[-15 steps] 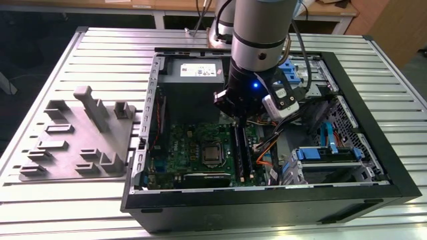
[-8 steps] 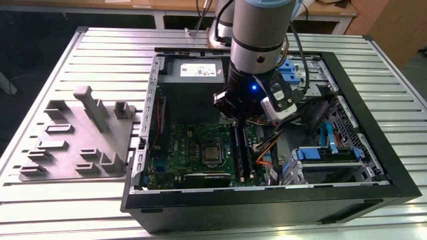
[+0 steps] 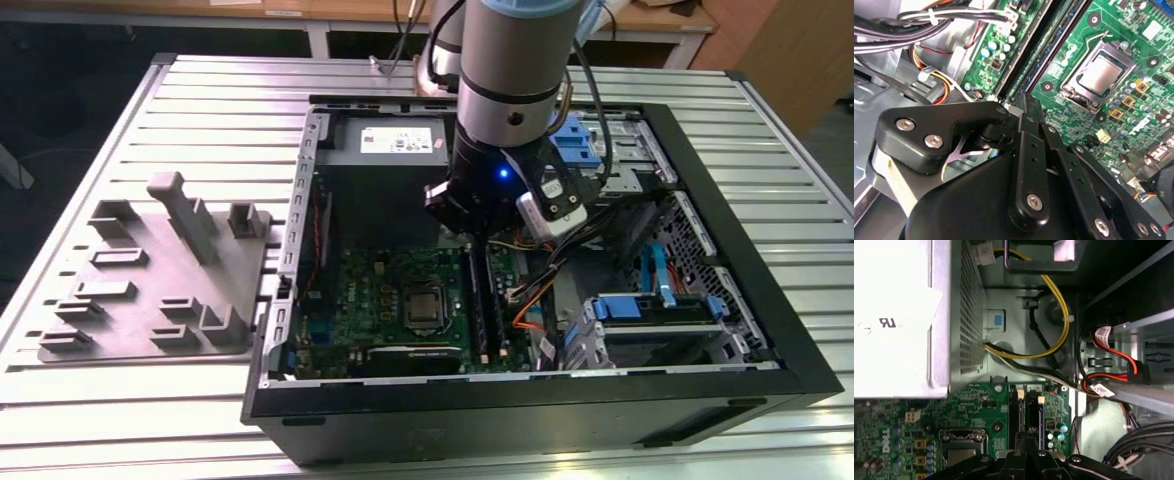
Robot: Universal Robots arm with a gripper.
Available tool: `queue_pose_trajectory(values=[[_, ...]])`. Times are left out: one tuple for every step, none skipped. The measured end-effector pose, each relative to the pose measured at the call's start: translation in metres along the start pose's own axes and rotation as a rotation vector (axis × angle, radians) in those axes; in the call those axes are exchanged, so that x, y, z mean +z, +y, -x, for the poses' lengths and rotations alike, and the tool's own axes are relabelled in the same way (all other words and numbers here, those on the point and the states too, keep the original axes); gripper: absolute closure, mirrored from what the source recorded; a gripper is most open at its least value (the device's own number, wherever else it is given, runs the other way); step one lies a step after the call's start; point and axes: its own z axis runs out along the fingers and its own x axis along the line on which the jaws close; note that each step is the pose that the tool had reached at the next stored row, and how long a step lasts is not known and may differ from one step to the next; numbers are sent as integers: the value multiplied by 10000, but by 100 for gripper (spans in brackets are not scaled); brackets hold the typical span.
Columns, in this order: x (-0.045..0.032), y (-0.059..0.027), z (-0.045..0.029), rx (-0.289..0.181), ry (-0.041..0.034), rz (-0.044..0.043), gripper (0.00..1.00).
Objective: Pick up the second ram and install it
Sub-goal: 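Press down the second ram until it locks into place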
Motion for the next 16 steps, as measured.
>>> queue_pose_trajectory(values=[[13,8,-1,1,-1,1,90],[24,13,-2,0,-1,1,90],[27,15,-1,0,0,0,90],[27,15,-2,-1,1,-1,90],[26,15,-2,-1,1,-3,90],[27,15,-2,0,1,-3,90],[36,17,-2,0,0,1,90],[52,19,-3,0,0,0,90],[65,19,-4,0,1,-9,90],[69,19,-4,0,1,-13,90],[69,19,-4,-1,1,-15,90],[69,19,-4,-1,1,-16,90],[69,19,-4,-1,1,-15,90],[76,19,-4,0,0,-15,90],[84,20,-4,0,-2,-15,90],[85,19,-4,0,-1,-18,90]])
